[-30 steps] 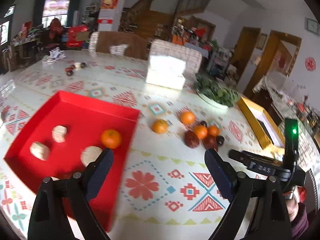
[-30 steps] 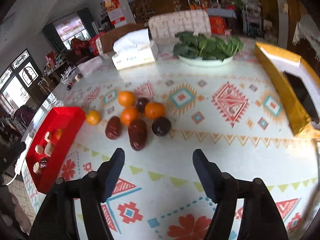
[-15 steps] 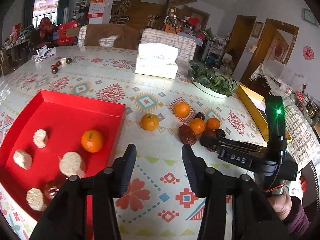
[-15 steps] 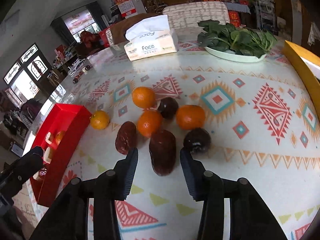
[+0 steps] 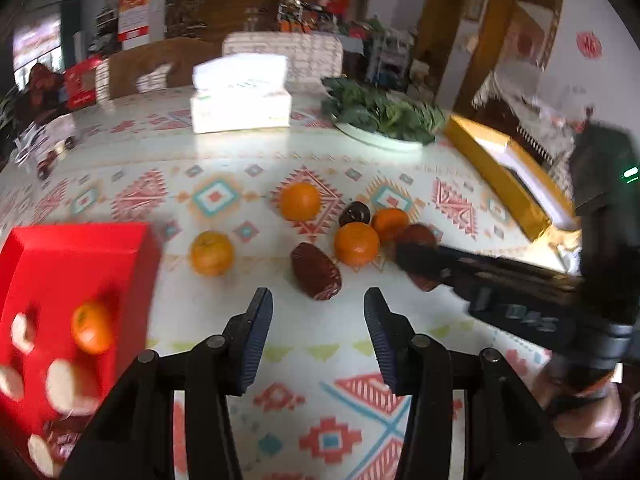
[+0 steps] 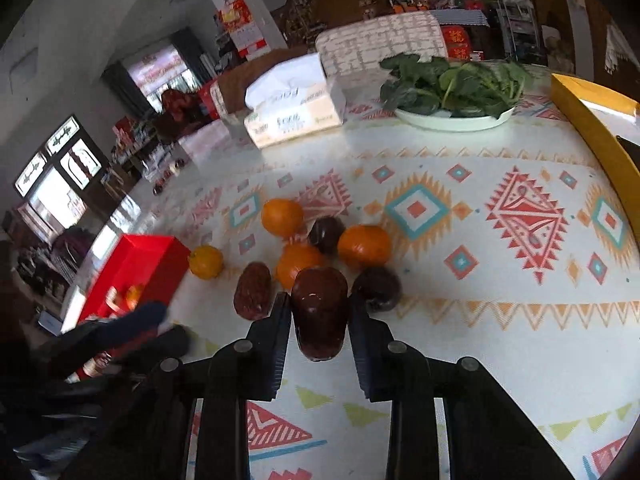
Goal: Organize fruits
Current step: 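Grasp a dark red date with the left tool while the right tool grasps another date, then carry both dates into the red tray and open both tools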
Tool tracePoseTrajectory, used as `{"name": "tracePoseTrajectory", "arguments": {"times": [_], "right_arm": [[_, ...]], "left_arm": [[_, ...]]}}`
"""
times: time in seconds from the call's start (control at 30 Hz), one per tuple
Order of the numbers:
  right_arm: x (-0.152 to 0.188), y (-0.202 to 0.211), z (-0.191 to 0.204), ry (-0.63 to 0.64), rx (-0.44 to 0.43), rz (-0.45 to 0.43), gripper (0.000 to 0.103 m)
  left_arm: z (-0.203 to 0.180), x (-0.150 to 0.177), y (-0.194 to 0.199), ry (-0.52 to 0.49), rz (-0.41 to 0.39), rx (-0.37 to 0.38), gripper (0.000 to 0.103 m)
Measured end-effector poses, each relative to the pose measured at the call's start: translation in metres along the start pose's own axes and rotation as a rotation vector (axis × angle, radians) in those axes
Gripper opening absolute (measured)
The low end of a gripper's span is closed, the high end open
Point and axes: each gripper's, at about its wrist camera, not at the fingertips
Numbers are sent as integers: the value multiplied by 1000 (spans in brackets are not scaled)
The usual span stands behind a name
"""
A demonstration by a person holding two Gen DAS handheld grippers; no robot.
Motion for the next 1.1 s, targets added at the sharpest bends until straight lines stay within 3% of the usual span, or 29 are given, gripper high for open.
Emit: {"name": "tracePoseTrajectory", "arguments": {"times": [0.27, 0.3, 0.4, 0.6, 0.83, 0.97, 1.1], "right_arm": [[-6, 9, -16, -34, -10, -22, 31], [-7, 9, -16, -34, -10, -22, 31], [-8, 8, -16, -32, -12, -18, 31], [-7, 6, -13, -12, -7, -16, 31], [-7, 7, -7, 18, -24, -35, 31], [-4, 10, 3, 48, -25, -51, 31], [-2, 13, 17, 66, -41, -56, 31]], "left_arm": [[2, -16, -40, 27, 51, 24, 47], [2, -17, -44, 27, 53, 21, 46], [0, -16, -48, 28, 55, 27, 30], [-3, -10, -38, 22, 24, 6, 28], [26, 3, 23, 123, -75, 21, 27], [62, 18, 64, 182, -129, -19, 27], [116, 35, 104, 268, -172, -105, 27]]}}
Point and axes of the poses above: each gripper's, at about its wrist camera, not at the fingertips, and y roughly against the way its jaws point, z to its left, x to its underside, and after that the axes turned 1 degree about z, right-handed
